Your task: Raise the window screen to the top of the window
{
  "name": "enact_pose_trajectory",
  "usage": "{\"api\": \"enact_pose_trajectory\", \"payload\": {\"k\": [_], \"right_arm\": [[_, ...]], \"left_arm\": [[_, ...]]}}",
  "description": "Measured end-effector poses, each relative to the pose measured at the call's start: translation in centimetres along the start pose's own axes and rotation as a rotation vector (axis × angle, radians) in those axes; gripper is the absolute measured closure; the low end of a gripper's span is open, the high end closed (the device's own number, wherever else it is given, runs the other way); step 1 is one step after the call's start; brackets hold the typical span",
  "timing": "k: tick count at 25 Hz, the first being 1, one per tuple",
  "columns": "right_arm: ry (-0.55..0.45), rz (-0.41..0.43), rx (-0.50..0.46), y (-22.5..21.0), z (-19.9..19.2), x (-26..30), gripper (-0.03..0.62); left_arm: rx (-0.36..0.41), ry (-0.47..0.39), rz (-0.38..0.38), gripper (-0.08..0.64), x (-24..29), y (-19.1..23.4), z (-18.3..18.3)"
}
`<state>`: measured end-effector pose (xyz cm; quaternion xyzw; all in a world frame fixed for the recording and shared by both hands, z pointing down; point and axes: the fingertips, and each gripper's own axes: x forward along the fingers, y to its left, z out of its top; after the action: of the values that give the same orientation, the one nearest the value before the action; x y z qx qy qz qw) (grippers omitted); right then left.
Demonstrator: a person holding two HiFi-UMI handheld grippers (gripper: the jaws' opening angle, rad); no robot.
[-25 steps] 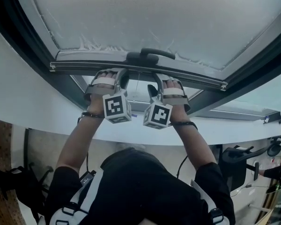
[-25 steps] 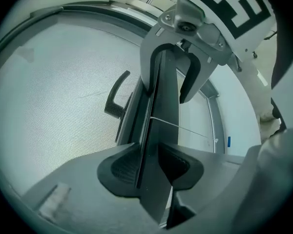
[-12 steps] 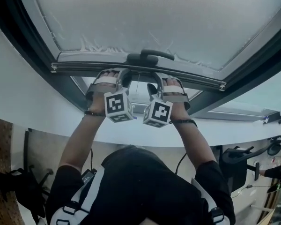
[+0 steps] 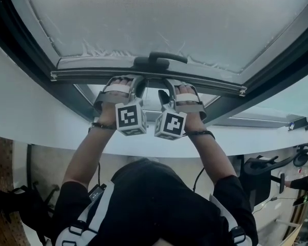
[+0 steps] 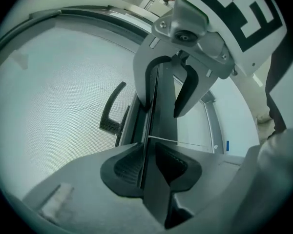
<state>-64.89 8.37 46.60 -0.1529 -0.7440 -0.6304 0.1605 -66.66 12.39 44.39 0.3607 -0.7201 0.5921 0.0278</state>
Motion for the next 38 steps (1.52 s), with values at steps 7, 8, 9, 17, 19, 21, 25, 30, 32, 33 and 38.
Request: {"api": "enact_pose_trajectory", "payload": {"k": [7, 8, 9, 17, 19, 21, 25, 30, 32, 33, 38], "right_arm": [[0.009, 0.020, -0.034, 1.0, 0.5, -0.1, 0.354], [0.010, 0.029, -0.027, 1.2, 0.3, 0.0, 0.360], [0.007, 0.037, -0.017, 1.2, 0.1, 0.1, 0.363], [-0.017, 0.045, 0.001, 0.1, 0.4, -0.3, 0.334], [-0.017, 0.041, 0.014, 0.3, 0.4, -0.2, 0.329], [-0.007, 0.004, 0.001, 0.3, -0.3, 0.2, 0.331], [-0.013, -0.022, 0.006, -0.1, -1.0, -0.3, 0.342], [-0.015, -0.020, 0.010, 0.1, -0.6, -0.5, 0.360], [0.000, -0.026, -0.015, 0.5, -0.7, -0.3, 0.350], [0.008, -0.020, -0.023, 0.7, -0.7, -0.2, 0.344], [-0.040, -0.027, 0.050, -0.1, -1.0, -0.1, 0.383]], "left_arm": [[0.013, 0.057, 0.022, 0.502, 0.3, -0.5, -0.5], [0.002, 0.039, 0.019, 0.499, 0.3, -0.5, -0.3], [0.003, 0.026, 0.022, 0.491, 0.3, -0.4, -0.2], [0.022, 0.025, -0.005, 0.465, -0.2, 0.2, 0.5], [0.033, 0.029, 0.015, 0.465, 0.1, 0.0, 0.3], [0.033, 0.023, 0.034, 0.465, 0.3, 0.0, 0.3], [0.002, 0.010, 0.022, 0.462, 0.3, -0.1, 0.4], [-0.004, 0.028, 0.013, 0.475, 0.1, -0.2, 0.5], [0.005, 0.026, 0.052, 0.492, 0.4, -0.3, 0.5], [0.006, 0.020, 0.069, 0.494, 0.5, -0.3, 0.4], [-0.048, -0.061, 0.045, 0.492, 0.1, 0.1, 0.5]]}}
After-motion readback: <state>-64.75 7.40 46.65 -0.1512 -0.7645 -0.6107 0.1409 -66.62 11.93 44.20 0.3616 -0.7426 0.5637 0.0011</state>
